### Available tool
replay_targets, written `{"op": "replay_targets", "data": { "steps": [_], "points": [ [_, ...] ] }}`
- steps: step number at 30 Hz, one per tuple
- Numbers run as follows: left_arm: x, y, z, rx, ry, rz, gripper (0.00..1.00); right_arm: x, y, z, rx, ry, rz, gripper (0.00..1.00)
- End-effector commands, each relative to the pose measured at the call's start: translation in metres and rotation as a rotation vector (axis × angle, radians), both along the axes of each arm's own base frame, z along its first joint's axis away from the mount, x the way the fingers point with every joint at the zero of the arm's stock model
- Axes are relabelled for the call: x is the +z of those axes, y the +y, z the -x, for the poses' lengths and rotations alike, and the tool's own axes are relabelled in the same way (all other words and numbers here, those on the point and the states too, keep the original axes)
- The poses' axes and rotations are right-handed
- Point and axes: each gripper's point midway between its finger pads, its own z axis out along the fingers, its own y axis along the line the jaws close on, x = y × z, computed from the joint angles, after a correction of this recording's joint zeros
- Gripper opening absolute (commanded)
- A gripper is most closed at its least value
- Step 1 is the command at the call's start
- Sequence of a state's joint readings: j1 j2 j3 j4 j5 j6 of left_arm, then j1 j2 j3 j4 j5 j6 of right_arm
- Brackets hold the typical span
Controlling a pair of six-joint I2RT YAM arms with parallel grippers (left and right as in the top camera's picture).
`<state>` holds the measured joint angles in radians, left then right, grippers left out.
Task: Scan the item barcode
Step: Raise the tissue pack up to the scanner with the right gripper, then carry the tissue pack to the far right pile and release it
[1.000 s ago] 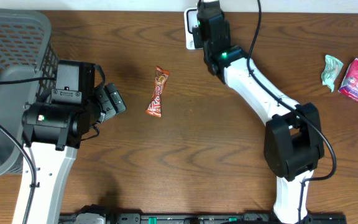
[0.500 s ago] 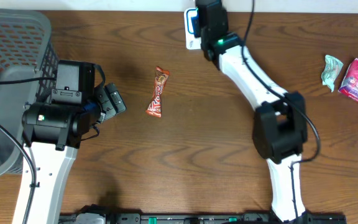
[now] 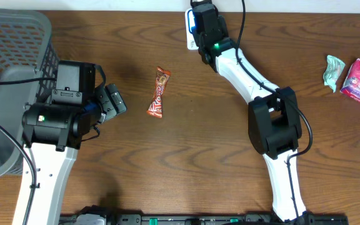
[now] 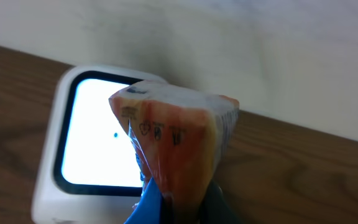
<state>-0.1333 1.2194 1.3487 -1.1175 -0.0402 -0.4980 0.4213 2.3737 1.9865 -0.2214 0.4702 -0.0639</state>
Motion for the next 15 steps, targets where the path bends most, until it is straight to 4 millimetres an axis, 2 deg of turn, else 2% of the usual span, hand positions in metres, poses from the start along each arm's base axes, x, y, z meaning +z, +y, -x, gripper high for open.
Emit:
{"op": "replay_targets", "data": {
  "steps": [1,3,6,10,15],
  "points": [
    [0.006,0.003,-0.001,0.015,-0.019,-0.007,0.98,0.050,-0.033,-0.004,-0.148,-0.088,0.012,0.01],
    [0.006,0.003,-0.001,0.015,-0.019,-0.007,0.98,0.056,-0.063,-0.003,-0.223,-0.078,0.052,0.01],
    [0.006,0.003,-0.001,0.015,-0.019,-0.007,0.98,0.056,-0.122,0.009,-0.368,-0.021,0.176,0.01],
    [0.006,0.003,-0.001,0.014,-0.019,-0.007,0.98,0.042,-0.202,0.036,-0.523,0.136,0.364,0.01],
    [0.006,0.003,-0.001,0.015,-0.019,-0.007,0.98,0.021,-0.287,0.071,-0.630,0.341,0.431,0.01]
  ]
}}
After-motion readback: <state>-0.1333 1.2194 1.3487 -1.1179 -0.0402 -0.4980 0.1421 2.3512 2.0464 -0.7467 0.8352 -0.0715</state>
